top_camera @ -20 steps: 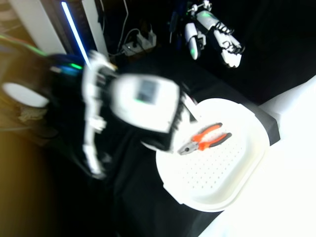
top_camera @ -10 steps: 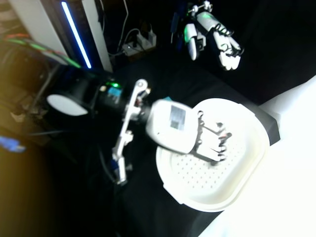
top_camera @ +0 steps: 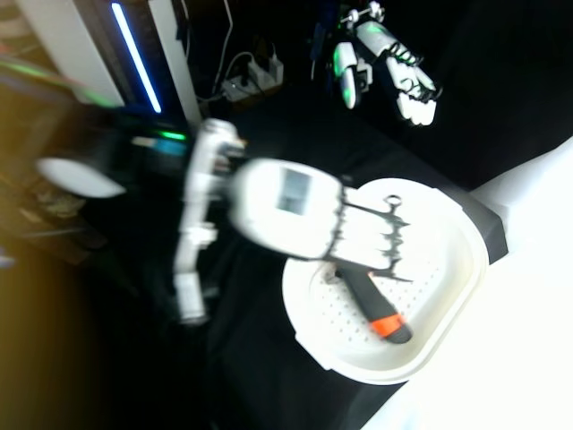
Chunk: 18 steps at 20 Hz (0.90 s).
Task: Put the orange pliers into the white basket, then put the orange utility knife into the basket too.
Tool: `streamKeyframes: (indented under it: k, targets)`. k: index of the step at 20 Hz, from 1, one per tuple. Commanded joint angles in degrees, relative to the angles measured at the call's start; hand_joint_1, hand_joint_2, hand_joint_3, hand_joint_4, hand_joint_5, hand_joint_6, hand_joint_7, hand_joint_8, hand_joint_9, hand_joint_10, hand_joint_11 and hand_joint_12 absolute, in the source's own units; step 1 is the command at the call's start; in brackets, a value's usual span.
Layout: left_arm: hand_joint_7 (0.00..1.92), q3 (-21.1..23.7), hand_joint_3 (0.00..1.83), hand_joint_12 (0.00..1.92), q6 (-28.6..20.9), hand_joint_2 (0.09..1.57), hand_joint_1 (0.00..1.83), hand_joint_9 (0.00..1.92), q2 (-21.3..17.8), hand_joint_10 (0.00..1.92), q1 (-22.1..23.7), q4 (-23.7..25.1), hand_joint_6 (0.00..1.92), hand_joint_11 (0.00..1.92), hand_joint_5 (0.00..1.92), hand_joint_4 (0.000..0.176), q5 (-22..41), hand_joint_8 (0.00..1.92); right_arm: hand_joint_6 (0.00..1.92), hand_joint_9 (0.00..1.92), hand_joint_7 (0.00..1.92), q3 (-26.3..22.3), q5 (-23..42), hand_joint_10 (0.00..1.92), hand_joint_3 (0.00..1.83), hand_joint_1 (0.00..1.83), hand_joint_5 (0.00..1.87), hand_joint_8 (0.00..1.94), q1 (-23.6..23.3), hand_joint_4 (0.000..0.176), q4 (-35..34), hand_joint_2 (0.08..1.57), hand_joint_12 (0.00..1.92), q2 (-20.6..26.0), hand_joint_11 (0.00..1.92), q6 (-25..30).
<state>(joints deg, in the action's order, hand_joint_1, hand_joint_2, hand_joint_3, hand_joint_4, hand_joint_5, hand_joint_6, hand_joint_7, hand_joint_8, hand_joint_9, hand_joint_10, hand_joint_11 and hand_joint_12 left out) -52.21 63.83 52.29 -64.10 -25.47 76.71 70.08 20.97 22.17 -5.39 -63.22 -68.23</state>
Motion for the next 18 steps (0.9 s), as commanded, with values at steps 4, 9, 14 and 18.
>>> streamKeyframes:
  k: [4, 9, 14, 18]
  targets:
    - [0.15, 0.79, 0.00, 0.55, -0.17, 1.36, 0.48, 0.16, -1.72, 0.00, 0.14, 1.78, 0.00, 0.00, 0.10, 0.064, 9.20, 0.00, 0.00, 0.00, 0.00, -9.38, 20.17, 0.00, 0.00, 0.16, 0.00, 0.00, 4.58, 0.104, 0.36, 1.11, 0.00, 8.68, 0.00, -0.13]
    - [0.00, 2.65, 0.00, 0.00, 1.34, 1.20, 0.25, 0.00, -4.48, 0.00, -1.10, 2.09, 0.00, 0.00, 0.00, 0.143, 13.15, 0.00, 0.00, 0.00, 0.00, -19.40, 34.85, 0.00, 0.00, 0.02, 0.00, 0.00, 15.24, 0.124, -0.77, 1.09, 0.00, 19.87, 0.00, -0.12]
    - [0.00, 3.69, 0.00, 0.00, 2.54, 1.03, 0.11, 0.00, -6.32, 0.00, -1.61, 2.24, 0.00, 0.00, 0.00, 0.176, 16.94, 0.00, 0.00, 0.00, 0.00, -24.93, 48.52, 0.00, 0.00, 0.12, 0.00, 0.00, 23.75, 0.137, -5.04, 1.03, 0.00, 26.78, 0.00, -0.13]
    - [0.00, 3.74, 0.00, 0.00, 2.58, 1.01, 0.10, 0.00, -6.83, 0.00, -1.92, 2.88, 0.00, 0.00, 0.00, 0.176, 17.89, 0.00, 0.00, 0.00, 0.00, -25.77, 56.80, 0.00, 0.00, 0.25, 0.00, 0.00, 27.11, 0.102, -8.26, 1.07, 0.00, 27.85, 0.00, -0.13]
